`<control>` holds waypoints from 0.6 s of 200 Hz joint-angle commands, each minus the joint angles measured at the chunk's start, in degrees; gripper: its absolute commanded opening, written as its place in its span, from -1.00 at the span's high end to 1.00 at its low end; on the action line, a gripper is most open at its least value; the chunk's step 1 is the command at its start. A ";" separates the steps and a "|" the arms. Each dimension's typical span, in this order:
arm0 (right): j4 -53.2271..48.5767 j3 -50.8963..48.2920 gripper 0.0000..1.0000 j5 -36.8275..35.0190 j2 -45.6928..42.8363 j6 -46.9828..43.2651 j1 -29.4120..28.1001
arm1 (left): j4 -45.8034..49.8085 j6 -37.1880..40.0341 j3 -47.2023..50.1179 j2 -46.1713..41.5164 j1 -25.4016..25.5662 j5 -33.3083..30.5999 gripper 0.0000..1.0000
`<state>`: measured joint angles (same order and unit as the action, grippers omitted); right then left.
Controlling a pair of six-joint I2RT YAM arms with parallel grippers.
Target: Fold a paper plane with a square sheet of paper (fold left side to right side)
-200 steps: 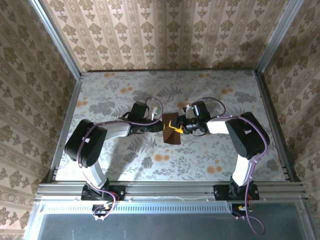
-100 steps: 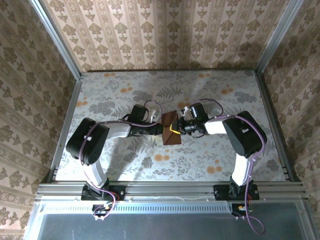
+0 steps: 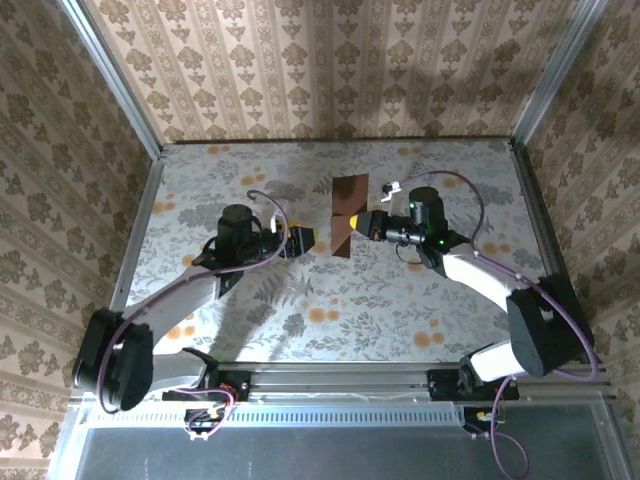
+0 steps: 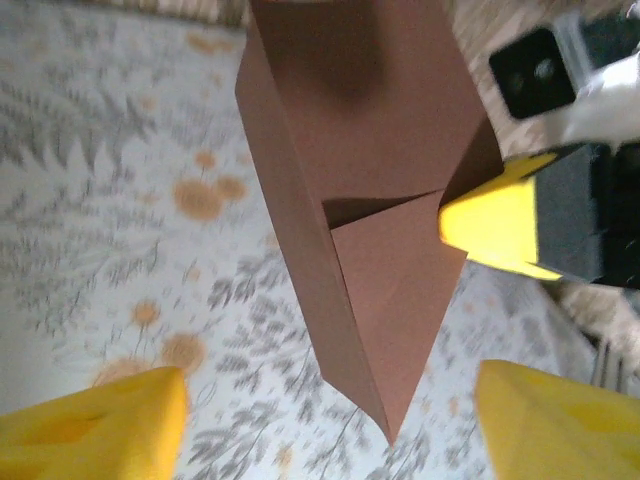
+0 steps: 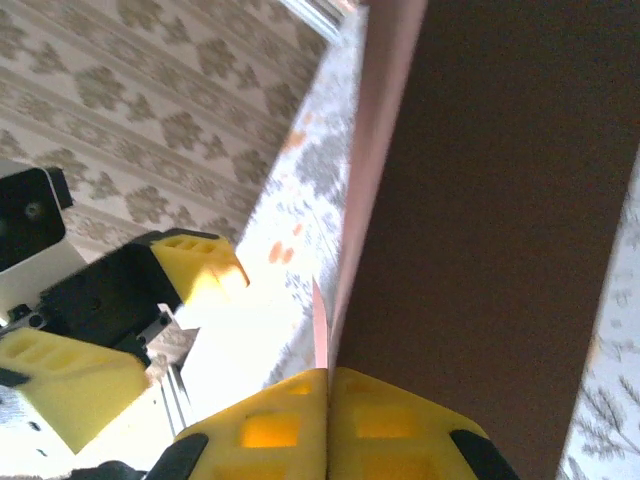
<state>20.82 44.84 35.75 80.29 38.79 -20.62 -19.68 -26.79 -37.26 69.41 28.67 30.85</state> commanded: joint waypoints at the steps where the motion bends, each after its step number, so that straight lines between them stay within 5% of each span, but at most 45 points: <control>1: 6.39 -1.33 0.92 0.18 -4.79 -0.20 0.31 | -9.25 -3.72 2.36 -4.46 -1.01 2.11 -0.70; 64: 24.08 -2.97 0.91 4.26 -10.13 7.24 -1.32 | -35.25 -20.82 3.41 -2.59 -1.07 13.88 -0.79; 120: 25.57 -1.64 0.91 5.22 -10.16 7.12 -3.99 | -38.82 -23.21 -0.31 3.77 2.24 17.09 -0.69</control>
<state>43.59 42.37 39.51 70.87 45.45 -23.92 -52.75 -47.05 -34.26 71.99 29.71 44.27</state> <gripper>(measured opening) 0.062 0.864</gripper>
